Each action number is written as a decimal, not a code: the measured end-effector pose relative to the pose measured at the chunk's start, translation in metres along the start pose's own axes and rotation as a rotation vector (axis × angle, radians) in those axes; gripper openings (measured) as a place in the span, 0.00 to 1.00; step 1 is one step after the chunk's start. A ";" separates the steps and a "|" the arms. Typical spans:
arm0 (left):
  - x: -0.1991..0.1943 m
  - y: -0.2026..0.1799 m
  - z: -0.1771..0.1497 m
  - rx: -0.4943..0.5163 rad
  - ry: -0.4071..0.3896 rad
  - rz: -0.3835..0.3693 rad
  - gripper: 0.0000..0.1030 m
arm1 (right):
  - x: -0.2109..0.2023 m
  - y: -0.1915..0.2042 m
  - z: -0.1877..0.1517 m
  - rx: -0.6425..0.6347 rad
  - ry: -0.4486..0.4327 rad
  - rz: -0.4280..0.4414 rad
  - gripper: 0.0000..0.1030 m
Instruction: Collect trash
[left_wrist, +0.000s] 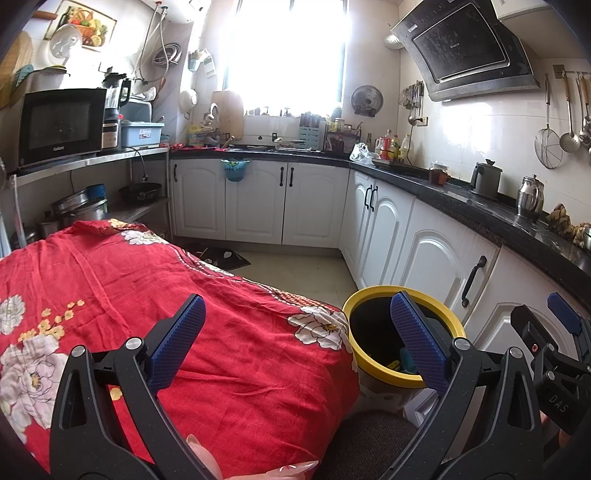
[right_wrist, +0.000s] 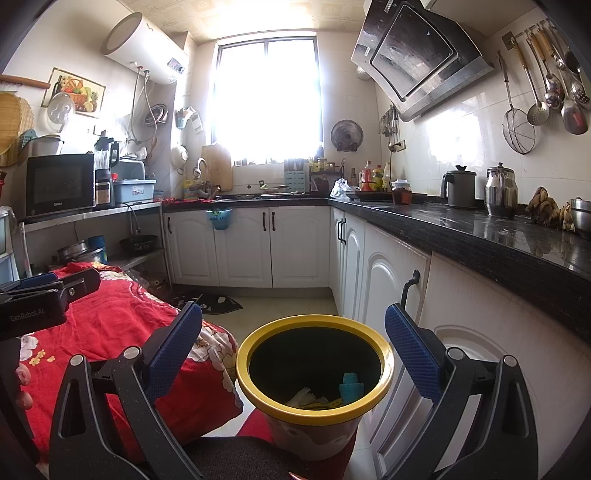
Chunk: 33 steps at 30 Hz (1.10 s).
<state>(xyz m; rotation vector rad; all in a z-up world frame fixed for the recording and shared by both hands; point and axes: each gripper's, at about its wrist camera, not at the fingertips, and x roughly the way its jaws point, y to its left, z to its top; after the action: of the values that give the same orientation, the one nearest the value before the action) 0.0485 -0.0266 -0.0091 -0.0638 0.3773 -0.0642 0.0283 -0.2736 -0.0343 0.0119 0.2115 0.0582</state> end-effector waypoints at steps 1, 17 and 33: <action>0.000 0.000 0.000 0.000 0.000 0.001 0.90 | 0.000 0.000 0.000 -0.001 0.000 0.000 0.94; 0.000 0.001 0.000 -0.002 0.003 -0.002 0.90 | 0.000 -0.001 0.001 0.000 0.000 0.001 0.94; 0.004 0.006 0.000 -0.007 0.023 0.008 0.90 | 0.000 -0.002 -0.002 0.001 0.009 0.000 0.94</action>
<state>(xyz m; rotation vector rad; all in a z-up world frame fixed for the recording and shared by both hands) 0.0526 -0.0213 -0.0114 -0.0688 0.4009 -0.0560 0.0276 -0.2760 -0.0365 0.0124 0.2203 0.0582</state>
